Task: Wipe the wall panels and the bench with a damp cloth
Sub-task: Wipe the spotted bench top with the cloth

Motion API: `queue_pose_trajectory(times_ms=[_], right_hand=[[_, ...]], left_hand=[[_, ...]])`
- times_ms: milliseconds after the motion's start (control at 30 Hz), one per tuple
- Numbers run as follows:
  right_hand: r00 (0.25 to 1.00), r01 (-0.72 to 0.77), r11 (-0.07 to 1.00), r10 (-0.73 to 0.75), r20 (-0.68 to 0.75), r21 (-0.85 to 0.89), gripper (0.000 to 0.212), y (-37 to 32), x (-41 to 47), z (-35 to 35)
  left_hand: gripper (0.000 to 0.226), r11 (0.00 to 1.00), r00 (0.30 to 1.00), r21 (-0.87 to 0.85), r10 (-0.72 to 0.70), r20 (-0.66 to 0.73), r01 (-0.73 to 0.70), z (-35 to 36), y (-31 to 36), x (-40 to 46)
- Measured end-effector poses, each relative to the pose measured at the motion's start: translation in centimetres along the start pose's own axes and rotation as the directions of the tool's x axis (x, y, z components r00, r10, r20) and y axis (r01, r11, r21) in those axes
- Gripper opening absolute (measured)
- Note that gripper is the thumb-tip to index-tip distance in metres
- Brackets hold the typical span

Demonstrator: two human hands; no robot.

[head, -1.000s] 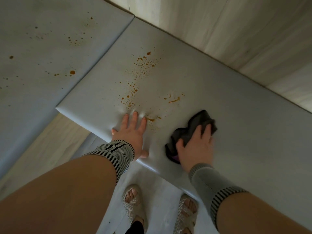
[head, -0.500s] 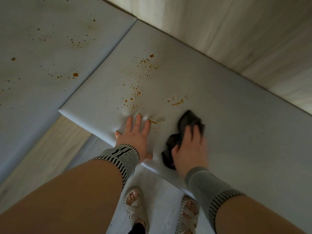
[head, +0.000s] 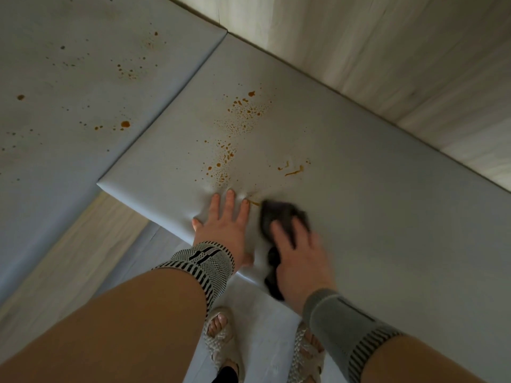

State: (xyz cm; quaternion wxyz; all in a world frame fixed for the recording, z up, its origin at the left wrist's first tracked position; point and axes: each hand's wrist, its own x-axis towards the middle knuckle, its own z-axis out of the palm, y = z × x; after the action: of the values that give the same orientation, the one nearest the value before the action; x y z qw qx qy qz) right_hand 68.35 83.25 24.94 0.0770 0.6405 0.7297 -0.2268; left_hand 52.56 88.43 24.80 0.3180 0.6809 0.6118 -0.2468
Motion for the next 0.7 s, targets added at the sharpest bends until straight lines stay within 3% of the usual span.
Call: queue_pose_trajectory(times_ms=[67, 100, 167, 200, 233, 300, 333, 400, 467, 500, 533, 600, 633, 667, 700], right_hand=[[0.966, 0.249, 0.967, -0.245, 0.081, -0.049, 0.086, -0.2, -0.5, 0.6], [0.963, 0.269, 0.959, -0.266, 0.044, -0.093, 0.085, 0.4, 0.1, 0.3], [0.996, 0.085, 0.986, -0.087, -0.007, -0.146, 0.079, 1.9, 1.9, -1.1], [0.992, -0.120, 0.987, 0.123, 0.014, -0.111, 0.075, 2.7, 2.6, -1.8], [0.952, -0.301, 0.952, 0.303, 0.032, -0.061, 0.072, 3.1, 3.3, -2.4], [0.905, -0.425, 0.905, 0.425, 0.013, -0.020, 0.073, 2.0, 3.5, -3.0], [0.924, -0.382, 0.924, 0.382, 0.016, -0.033, 0.075, 1.0, 3.1, -2.7], [0.989, -0.115, 0.991, 0.121, 0.088, -0.074, 0.078, -1.5, 1.5, -1.8], [0.957, 0.247, 0.967, -0.233, 0.173, -0.068, 0.082, -1.9, 0.6, -0.9], [0.922, 0.372, 0.924, -0.357, 0.148, -0.088, 0.085, -1.3, 0.8, -0.9], [0.916, 0.400, 0.905, -0.388, 0.102, -0.146, 0.088, -0.4, 1.4, -1.1], [0.964, 0.266, 0.939, -0.255, 0.076, -0.217, 0.086, 1.5, 3.0, -2.0], [0.994, 0.079, 0.981, -0.064, 0.087, -0.178, 0.082, 2.0, 3.6, -2.4], [0.984, -0.138, 0.982, 0.150, 0.091, -0.128, 0.079, 1.9, 4.0, -2.8], [0.961, -0.262, 0.959, 0.269, 0.060, -0.110, 0.078, 1.2, 4.2, -3.0]], left_hand=[[0.119, 1.000, 1.000, -0.010, -0.008, -0.006, 0.008, 0.0, 0.0, 0.0], [0.119, 1.000, 1.000, -0.016, -0.007, -0.009, 0.007, 0.0, 0.0, -0.1], [0.119, 1.000, 1.000, -0.023, 0.007, -0.017, -0.007, -0.1, -0.3, -0.3], [0.120, 1.000, 1.000, -0.024, 0.015, -0.020, -0.015, -0.1, -0.5, -0.4], [0.119, 0.999, 0.999, -0.029, 0.021, -0.025, -0.021, -0.1, -0.7, -0.5], [0.115, 0.999, 0.998, -0.040, 0.032, -0.052, -0.035, -0.3, -1.3, -0.6], [0.111, 0.998, 0.996, -0.041, 0.036, -0.078, -0.039, -0.7, -1.6, -0.6], [0.108, 1.000, 0.990, -0.027, 0.010, -0.137, -0.013, -2.0, -2.4, -0.4], [0.115, 0.999, 0.990, 0.012, -0.036, -0.139, 0.038, -3.3, -3.7, 0.1], [0.121, 0.998, 0.994, 0.038, -0.048, -0.101, 0.052, -3.6, -4.3, 0.4], [0.127, 0.997, 0.997, 0.060, -0.049, -0.058, 0.052, -3.6, -4.8, 0.7], [0.134, 0.996, 0.999, 0.077, -0.037, -0.014, 0.038, -3.2, -5.3, 1.0], [0.134, 0.997, 0.999, 0.074, -0.037, -0.014, 0.038, -2.9, -5.3, 1.0], [0.133, 0.997, 0.999, 0.068, -0.043, -0.023, 0.044, -2.8, -5.1, 1.0], [0.132, 0.997, 0.998, 0.064, -0.050, -0.030, 0.052, -2.8, -4.9, 1.0]])
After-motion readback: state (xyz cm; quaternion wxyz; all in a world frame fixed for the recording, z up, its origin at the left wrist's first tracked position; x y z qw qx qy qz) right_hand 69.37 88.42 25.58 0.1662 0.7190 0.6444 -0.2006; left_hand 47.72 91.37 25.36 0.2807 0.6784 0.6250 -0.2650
